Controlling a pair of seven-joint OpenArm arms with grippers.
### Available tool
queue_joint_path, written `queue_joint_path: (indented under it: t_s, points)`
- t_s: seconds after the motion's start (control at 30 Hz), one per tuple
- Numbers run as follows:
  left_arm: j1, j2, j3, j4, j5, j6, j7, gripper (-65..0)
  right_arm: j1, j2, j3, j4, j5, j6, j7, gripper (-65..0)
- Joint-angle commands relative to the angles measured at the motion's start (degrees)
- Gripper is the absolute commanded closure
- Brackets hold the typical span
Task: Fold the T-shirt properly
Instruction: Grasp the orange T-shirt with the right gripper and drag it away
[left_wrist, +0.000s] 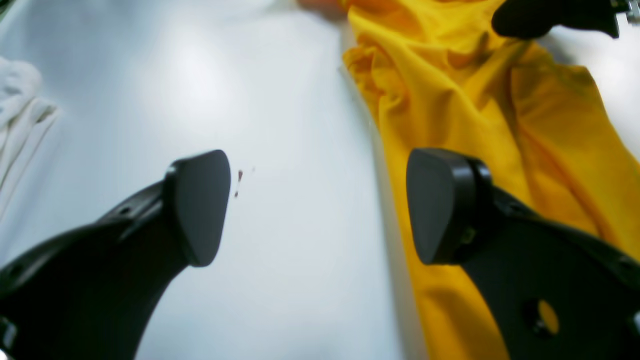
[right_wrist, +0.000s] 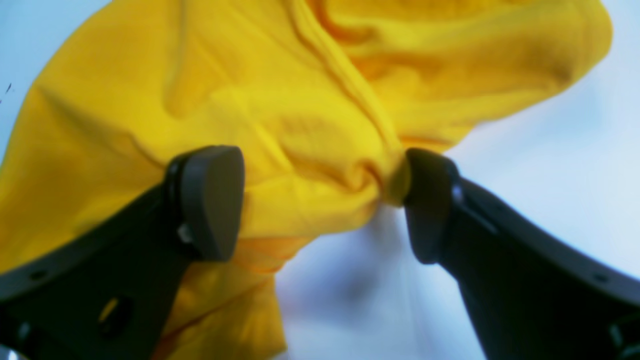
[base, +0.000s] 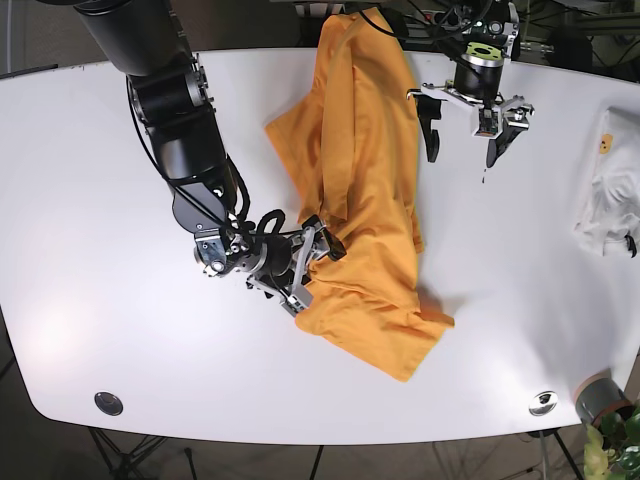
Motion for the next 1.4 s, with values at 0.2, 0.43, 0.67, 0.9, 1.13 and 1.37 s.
queue_joint_path:
  t_s: [0.2, 0.43, 0.67, 0.9, 1.13, 1.37]
  points:
    - [0.2, -0.2, -0.2, 1.0, -0.4, 0.0, -1.5, -51.5, 1.6, -0.4, 0.1, 0.9, 0.8, 0.49, 1.2, -15.7]
    - [0.2, -0.2, -0.2, 1.0, -0.3, 0.0, -1.5, -51.5, 1.6, -0.4, 0.3, 4.0, 1.2, 0.05, 0.1, -4.9]
    - [0.3, -0.2, -0.2, 1.0, -0.3, 0.0, -1.5, -51.5, 1.6, 1.7, 0.6, 18.2, 1.3, 0.05, -8.2, -1.7]
    - [0.4, 0.0, -0.2, 1.0, -0.3, 0.0, -1.5, -51.5, 2.2, 4.0, 2.6, 31.3, 1.2, 0.05, -12.8, -1.7]
    - [0.2, 0.0, 2.7, 1.0, -0.3, 0.0, -1.5, -51.5, 7.3, 4.0, 8.3, 41.0, 1.3, 0.40, -19.4, -1.7]
    - [0.1, 0.1, 7.9, 1.0, 0.0, 0.0, -1.4, -51.5, 14.8, 4.0, 10.8, 46.5, 1.3, 0.40, -26.0, -1.7]
